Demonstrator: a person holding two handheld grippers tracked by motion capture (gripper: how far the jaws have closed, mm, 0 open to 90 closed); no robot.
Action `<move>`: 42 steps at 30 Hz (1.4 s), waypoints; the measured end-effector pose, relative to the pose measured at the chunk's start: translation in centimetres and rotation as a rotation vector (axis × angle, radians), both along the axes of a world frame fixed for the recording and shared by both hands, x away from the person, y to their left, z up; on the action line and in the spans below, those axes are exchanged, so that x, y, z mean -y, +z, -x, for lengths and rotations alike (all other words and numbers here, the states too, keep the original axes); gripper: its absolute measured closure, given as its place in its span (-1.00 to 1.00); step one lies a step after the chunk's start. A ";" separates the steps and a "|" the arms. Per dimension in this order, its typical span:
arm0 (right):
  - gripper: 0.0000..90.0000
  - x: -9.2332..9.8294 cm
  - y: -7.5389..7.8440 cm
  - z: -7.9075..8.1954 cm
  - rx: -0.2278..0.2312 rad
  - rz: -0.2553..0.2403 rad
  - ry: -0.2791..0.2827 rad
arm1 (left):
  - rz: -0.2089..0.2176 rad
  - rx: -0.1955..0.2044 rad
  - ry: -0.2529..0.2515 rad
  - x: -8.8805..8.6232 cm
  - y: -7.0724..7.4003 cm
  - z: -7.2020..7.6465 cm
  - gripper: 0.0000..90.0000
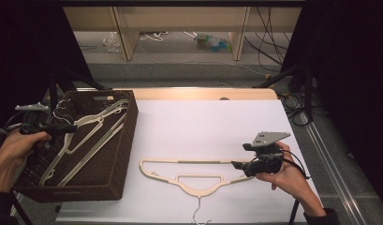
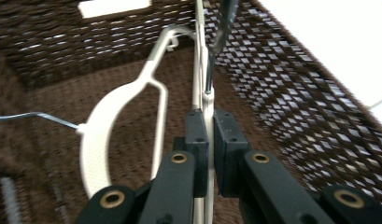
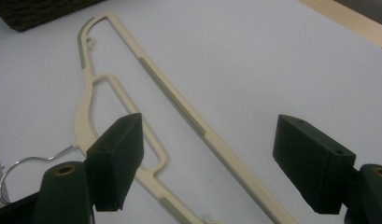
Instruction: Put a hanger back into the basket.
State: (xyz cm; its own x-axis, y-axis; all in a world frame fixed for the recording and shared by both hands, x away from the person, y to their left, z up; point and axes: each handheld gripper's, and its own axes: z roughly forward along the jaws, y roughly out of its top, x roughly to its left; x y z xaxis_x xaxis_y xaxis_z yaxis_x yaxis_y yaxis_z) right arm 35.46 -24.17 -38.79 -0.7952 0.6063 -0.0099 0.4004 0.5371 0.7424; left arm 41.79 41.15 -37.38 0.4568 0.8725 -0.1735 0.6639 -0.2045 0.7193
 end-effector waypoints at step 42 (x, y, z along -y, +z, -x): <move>-0.44 -1.0 -1.4 -0.3 -0.010 0.033 0.040 | 0.093 0.231 -0.332 22.4 2.0 12.8 -0.28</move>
State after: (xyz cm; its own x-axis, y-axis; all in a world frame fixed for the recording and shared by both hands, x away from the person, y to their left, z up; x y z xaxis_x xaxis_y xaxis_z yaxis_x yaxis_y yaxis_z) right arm 35.71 -23.17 -40.20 -0.8186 0.5739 -0.0210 0.3858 0.5766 0.7202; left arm 29.00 18.79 -35.35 0.7469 0.6566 -0.1048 0.3920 -0.3076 0.8670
